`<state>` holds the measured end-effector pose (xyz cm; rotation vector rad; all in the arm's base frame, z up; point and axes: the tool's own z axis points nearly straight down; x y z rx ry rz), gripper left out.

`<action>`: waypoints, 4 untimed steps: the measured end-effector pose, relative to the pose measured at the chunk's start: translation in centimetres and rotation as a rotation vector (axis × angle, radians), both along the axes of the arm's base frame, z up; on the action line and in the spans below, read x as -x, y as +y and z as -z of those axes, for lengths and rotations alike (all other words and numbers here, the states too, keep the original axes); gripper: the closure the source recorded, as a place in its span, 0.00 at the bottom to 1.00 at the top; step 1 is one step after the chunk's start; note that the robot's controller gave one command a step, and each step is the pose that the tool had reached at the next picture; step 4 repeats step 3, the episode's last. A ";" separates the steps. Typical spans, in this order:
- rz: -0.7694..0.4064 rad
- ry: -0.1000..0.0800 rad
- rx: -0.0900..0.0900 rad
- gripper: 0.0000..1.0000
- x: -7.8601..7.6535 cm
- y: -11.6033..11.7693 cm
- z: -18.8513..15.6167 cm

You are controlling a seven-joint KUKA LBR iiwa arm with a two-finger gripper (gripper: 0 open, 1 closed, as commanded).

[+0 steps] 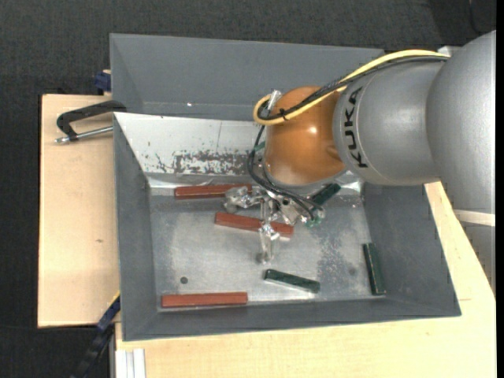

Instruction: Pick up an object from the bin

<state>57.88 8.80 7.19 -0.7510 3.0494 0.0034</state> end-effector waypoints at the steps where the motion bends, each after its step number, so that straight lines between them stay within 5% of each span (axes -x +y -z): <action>1: -0.328 -0.006 0.000 1.00 -2.3 -0.7 0.1; 2: -0.328 -0.005 0.000 1.00 -2.3 -0.7 0.1; 3: -0.384 -0.017 0.002 1.00 -1.5 -0.8 -18.9; 4: -0.384 -0.017 0.002 1.00 -1.5 -0.8 -18.9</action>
Offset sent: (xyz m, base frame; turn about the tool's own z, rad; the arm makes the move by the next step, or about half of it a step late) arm 0.0000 0.0000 0.0000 0.0000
